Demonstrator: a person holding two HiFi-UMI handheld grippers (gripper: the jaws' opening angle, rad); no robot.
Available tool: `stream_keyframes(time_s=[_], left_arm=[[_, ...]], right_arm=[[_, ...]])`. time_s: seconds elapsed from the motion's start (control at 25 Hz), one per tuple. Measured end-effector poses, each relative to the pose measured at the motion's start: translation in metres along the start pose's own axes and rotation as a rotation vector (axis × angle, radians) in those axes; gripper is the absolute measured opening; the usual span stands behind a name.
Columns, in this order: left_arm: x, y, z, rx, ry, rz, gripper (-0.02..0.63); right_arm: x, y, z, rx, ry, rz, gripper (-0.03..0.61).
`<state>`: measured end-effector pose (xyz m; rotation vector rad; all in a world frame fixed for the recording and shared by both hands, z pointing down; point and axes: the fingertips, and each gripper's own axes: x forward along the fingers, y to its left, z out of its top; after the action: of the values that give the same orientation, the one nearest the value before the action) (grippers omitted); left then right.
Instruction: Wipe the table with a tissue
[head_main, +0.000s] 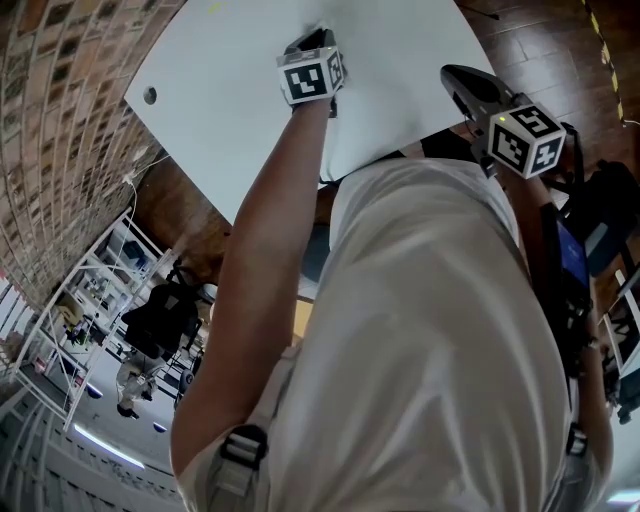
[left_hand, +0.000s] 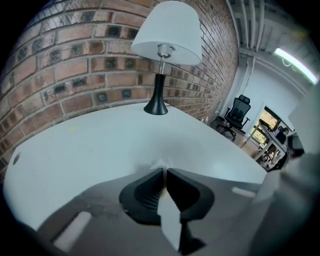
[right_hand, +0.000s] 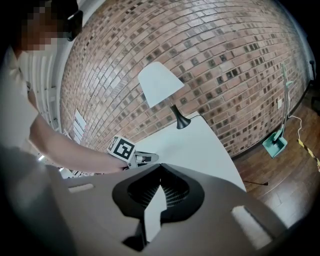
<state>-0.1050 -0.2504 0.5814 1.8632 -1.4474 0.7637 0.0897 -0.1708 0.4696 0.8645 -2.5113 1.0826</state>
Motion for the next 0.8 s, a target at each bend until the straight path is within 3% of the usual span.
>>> stream_keyframes(time_s=[0.28,0.4,0.68,0.8], left_arm=[[0.010,-0.047,-0.013,-0.082,0.010,-0.138,0.028],[0.001,-0.055,-0.010,-0.076,0.034,-0.109,0.028],[0.005,-0.107,-0.032,-0.005,0.034,-0.152,0.029],[0.000,-0.111,-0.045,0.026,0.089,-0.171,0.028]], right_arm=[[-0.007,-0.002,0.004,-0.003,-0.014,0.005,0.008],[-0.009,-0.004,0.007,-0.010,-0.019,0.006,0.008],[-0.027,-0.015,0.013,-0.019,-0.022,-0.029,0.008],[-0.017,-0.012,0.019,-0.039,-0.035,-0.020,0.008]])
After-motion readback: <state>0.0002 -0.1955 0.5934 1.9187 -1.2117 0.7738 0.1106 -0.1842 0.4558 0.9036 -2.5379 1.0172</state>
